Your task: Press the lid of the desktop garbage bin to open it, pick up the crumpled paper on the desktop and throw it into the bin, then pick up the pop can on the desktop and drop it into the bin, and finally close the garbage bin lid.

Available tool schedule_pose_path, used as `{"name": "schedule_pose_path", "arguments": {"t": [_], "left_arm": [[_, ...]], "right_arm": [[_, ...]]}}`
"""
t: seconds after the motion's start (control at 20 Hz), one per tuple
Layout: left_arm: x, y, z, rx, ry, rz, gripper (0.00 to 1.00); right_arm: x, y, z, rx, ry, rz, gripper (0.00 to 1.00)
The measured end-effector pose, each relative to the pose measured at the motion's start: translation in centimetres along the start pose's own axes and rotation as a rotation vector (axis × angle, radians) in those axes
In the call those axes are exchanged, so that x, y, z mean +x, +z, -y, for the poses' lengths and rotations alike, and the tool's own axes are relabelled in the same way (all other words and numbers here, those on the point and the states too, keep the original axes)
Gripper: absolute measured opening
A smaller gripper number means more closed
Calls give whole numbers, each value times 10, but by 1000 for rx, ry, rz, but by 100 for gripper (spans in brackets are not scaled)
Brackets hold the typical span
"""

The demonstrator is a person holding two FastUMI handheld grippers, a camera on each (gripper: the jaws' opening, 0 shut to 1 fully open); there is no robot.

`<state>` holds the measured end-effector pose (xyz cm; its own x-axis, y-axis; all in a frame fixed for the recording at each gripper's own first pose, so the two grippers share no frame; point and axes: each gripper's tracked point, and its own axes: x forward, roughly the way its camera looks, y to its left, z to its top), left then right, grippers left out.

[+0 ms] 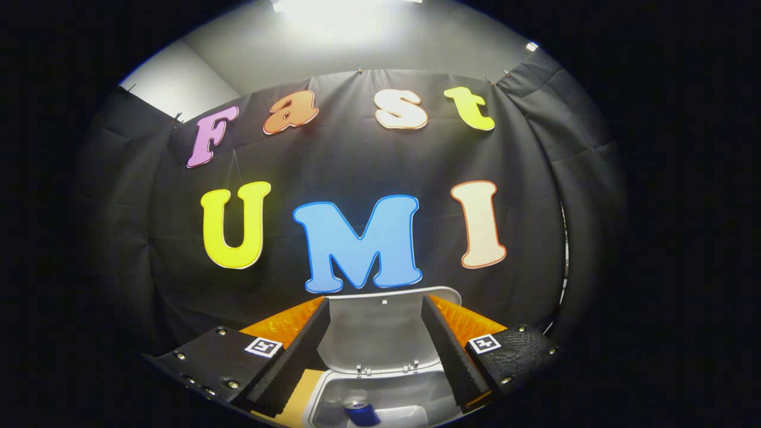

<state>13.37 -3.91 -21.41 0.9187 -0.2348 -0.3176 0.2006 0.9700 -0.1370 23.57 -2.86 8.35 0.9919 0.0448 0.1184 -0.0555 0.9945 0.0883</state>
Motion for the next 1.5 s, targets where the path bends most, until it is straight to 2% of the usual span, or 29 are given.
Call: {"name": "schedule_pose_path", "arguments": {"t": [0.2, 0.35, 0.7, 0.9, 1.15, 1.5], "left_arm": [[4, -4, -8, 4, 10, -12, 80], [6, -6, -13, 6, 20, -17, 80], [9, -11, -27, -8, 48, -32, 80], [8, -16, -33, -25, 62, -38, 80], [6, -17, -35, -39, 66, -36, 80], [-1, -16, -26, -57, 50, -25, 80]], "right_arm": [[14, 11, 0, -12, -11, 65, 100], [27, 14, -2, -4, -11, 74, 98], [57, 9, -4, -8, -19, 62, 98], [66, -3, 0, 7, -45, 7, 98], [59, -7, 0, -54, -51, -13, 98], [32, -13, 3, -49, -53, -56, 98]]}}
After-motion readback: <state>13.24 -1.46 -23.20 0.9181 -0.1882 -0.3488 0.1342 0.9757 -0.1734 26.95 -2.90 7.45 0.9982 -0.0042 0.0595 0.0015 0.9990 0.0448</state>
